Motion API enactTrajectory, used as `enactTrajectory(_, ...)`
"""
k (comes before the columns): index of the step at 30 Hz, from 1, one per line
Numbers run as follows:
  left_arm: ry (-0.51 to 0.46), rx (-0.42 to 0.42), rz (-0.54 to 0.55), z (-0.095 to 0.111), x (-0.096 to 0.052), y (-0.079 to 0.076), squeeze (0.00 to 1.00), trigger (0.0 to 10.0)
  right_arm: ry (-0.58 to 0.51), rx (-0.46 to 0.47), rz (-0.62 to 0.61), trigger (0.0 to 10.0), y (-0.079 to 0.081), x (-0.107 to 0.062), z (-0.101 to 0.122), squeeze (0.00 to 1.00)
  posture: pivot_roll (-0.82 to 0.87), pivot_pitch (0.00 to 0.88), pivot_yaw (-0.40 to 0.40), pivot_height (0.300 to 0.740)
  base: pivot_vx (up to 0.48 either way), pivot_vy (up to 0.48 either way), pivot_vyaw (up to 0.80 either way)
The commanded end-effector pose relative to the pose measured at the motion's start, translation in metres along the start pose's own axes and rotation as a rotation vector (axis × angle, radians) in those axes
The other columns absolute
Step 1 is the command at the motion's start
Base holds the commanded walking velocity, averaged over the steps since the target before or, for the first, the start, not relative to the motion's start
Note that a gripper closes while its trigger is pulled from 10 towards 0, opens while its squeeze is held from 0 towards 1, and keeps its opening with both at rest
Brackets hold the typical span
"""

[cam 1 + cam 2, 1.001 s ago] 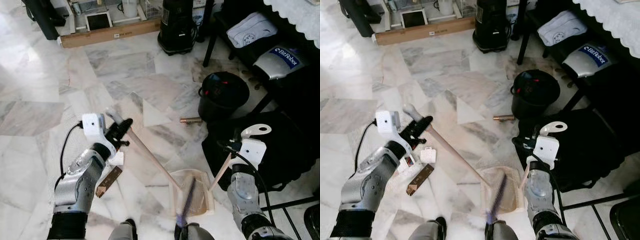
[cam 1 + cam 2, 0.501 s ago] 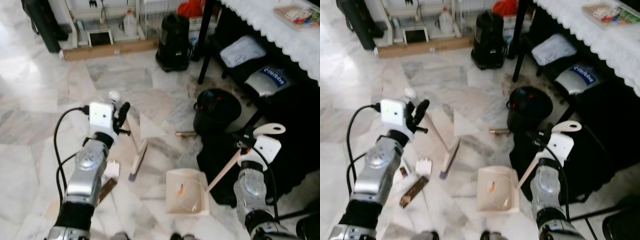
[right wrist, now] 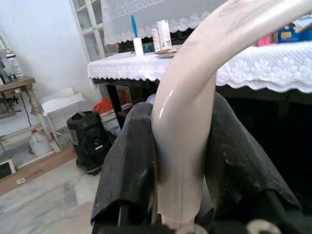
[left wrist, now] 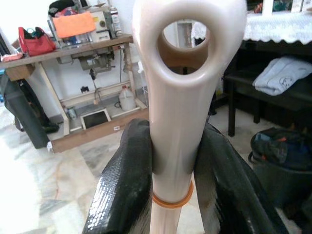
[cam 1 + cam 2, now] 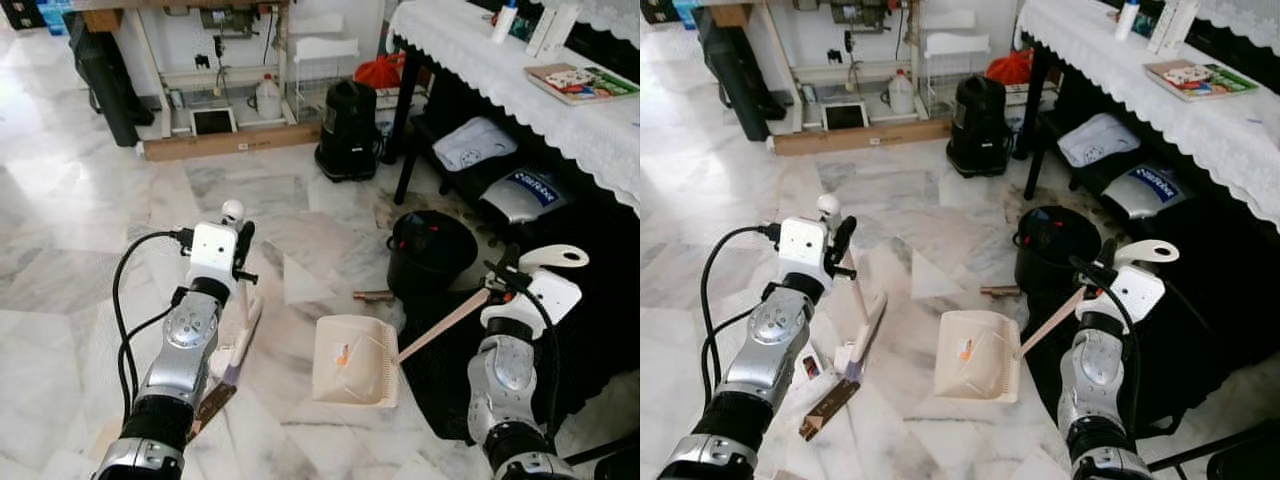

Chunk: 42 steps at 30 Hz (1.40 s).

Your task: Sweep floor

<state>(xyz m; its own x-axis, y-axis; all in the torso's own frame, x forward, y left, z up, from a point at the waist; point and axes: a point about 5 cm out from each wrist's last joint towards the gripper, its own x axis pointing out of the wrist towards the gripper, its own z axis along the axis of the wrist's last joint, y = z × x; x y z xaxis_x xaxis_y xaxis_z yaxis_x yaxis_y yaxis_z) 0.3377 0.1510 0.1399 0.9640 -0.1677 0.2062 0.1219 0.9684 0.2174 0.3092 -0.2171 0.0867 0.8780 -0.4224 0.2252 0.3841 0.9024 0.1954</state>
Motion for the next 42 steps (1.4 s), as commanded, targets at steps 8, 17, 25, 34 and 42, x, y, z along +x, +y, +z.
enactTrajectory(8, -0.06, -0.006, 0.03, 0.005, -0.002, -0.001, 0.0, 10.0, -0.053, 0.01, -0.004, 10.0, 0.0, -0.009, 0.008, 0.0, 0.12, 0.0, -0.021, 0.74, 0.0, 0.0, 0.09)
enactTrajectory(17, -0.069, 0.006, 0.032, 0.003, -0.005, 0.0, 0.0, 10.0, -0.04, 0.003, -0.025, 10.0, -0.006, -0.018, 0.006, 0.0, 0.13, 0.0, -0.024, 0.74, 0.0, 0.0, 0.79)
enactTrajectory(25, -0.071, 0.018, 0.052, 0.003, -0.007, 0.005, 0.0, 10.0, -0.037, 0.0, -0.029, 10.0, -0.009, -0.021, 0.008, 0.0, 0.14, 0.018, -0.033, 0.74, 0.0, 0.0, 0.8)
enactTrajectory(34, -0.074, 0.03, 0.073, 0.003, -0.01, 0.01, 0.0, 10.0, -0.024, -0.021, -0.001, 10.0, -0.006, -0.024, 0.009, 0.0, 0.14, 0.032, -0.043, 0.74, 0.0, 0.0, 0.8)
enactTrajectory(42, -0.069, 0.035, 0.08, 0.002, -0.012, 0.011, 0.0, 10.0, -0.023, -0.021, 0.004, 10.0, -0.007, -0.024, 0.011, 0.0, 0.14, 0.045, -0.048, 0.74, 0.0, 0.0, 0.8)
